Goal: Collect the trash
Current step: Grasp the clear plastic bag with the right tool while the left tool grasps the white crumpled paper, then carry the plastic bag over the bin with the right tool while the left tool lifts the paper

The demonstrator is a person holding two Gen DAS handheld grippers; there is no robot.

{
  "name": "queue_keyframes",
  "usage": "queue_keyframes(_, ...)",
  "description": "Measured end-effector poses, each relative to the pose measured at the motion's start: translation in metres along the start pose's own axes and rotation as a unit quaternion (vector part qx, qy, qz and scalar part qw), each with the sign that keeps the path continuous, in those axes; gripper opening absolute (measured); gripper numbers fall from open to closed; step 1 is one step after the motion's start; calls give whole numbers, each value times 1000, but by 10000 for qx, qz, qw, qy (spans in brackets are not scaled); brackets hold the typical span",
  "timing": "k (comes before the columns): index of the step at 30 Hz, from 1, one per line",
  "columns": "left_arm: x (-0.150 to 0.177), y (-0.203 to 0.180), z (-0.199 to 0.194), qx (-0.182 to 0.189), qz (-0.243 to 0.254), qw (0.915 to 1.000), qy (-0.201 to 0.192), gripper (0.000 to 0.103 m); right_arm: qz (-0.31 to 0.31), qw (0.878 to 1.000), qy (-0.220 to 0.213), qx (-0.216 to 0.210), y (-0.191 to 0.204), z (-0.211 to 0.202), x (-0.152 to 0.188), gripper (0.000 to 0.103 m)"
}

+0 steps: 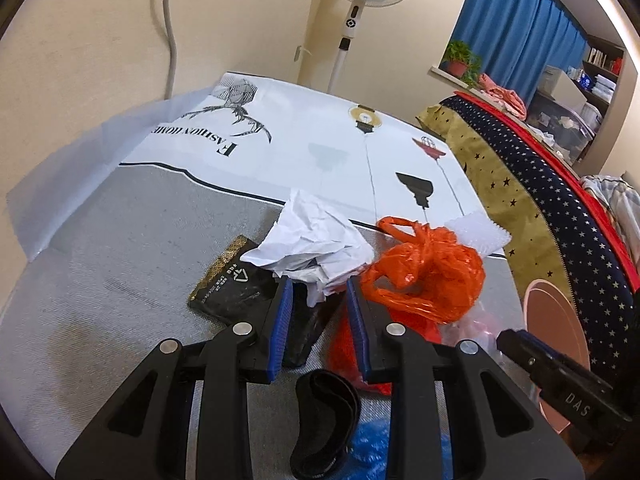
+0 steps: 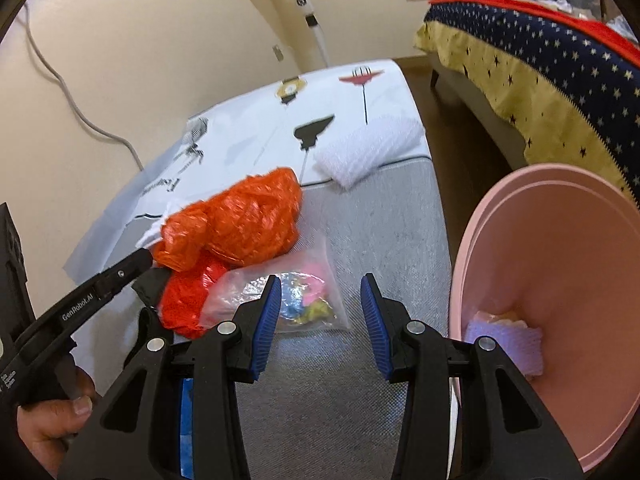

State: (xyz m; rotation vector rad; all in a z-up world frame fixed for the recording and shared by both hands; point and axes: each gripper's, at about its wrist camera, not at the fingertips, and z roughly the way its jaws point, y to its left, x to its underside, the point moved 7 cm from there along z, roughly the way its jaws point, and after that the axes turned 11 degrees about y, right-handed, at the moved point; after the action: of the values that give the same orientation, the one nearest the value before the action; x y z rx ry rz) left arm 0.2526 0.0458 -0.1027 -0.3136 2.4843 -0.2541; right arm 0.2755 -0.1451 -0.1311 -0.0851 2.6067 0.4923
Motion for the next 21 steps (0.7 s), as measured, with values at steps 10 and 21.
queue_keyframes(10,-1,-1,7,-58,26,9999,97,6,-189,9997,139,-79,7,8,2,22)
queue_keyframes(21,-6,-2,-10,-24,85,9999,-63,3,-459,9986,-245,53,18,-17,-5,7)
